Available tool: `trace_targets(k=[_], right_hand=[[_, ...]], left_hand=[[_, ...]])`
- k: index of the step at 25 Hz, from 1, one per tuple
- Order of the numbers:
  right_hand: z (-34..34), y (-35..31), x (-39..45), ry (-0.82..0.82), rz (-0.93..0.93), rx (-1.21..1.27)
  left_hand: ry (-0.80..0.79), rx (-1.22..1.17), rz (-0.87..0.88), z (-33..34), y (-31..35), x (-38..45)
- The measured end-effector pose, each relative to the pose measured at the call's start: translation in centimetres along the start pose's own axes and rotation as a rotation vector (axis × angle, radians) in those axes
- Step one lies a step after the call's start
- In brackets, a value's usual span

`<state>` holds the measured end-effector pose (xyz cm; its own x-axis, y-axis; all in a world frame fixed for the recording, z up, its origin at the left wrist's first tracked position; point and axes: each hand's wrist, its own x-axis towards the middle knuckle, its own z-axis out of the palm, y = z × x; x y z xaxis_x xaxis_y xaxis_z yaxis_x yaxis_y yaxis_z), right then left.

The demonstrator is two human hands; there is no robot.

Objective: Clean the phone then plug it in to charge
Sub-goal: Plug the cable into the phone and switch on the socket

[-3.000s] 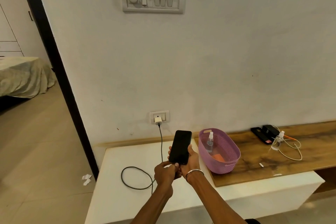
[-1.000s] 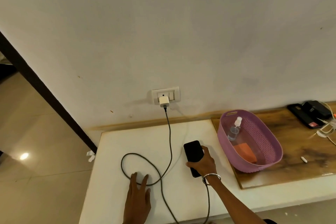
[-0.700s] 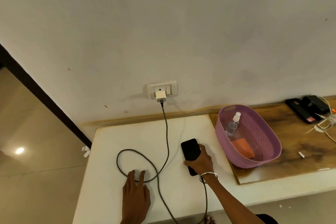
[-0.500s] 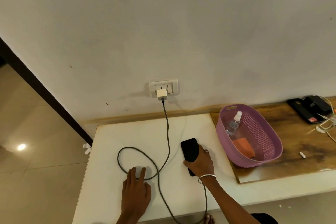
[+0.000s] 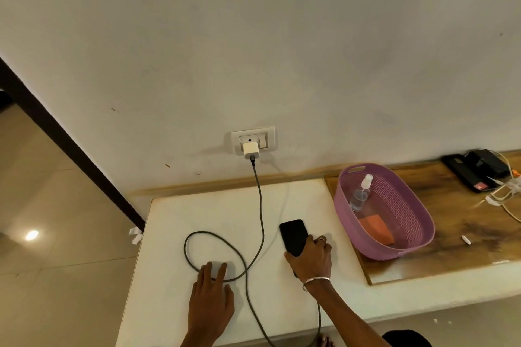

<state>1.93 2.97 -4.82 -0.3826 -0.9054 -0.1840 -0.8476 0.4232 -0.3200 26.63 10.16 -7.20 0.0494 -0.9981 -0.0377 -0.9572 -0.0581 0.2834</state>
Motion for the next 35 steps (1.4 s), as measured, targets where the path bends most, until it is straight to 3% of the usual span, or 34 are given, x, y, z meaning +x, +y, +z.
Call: trace_targets(k=[5,9,14,20,27,35], right_hand=[[-0.4,0.1,0.1,-0.068,-0.012,-0.062],[-3.1,-1.0,1.5,0.03,-0.026,-0.012],[-8.4,-5.3,5.9,0.079,-0.298,0.25],[-11.3,-10.5,9.6,-0.019,-0.544,0.034],[-9.8,-14.6,11.3,0.089,-0.522,-0.311],[-9.5,-14.3,11.4,0.031,-0.481,-0.145]], left_hand=[[0.002,-0.009,-0.056,-1.0,1.1,0.3],[-0.027,-0.006,-0.123,-1.3,1.8,0.1],[0.058,0.01,-0.052,-2.5,2.0,1.7],[0.2,0.034,0.012,-3.9,2.5,4.7],[0.249,-0.186,0.057,-3.5,2.9,7.2],[0.295,-0.214,0.049,-3.0,3.1,7.3]])
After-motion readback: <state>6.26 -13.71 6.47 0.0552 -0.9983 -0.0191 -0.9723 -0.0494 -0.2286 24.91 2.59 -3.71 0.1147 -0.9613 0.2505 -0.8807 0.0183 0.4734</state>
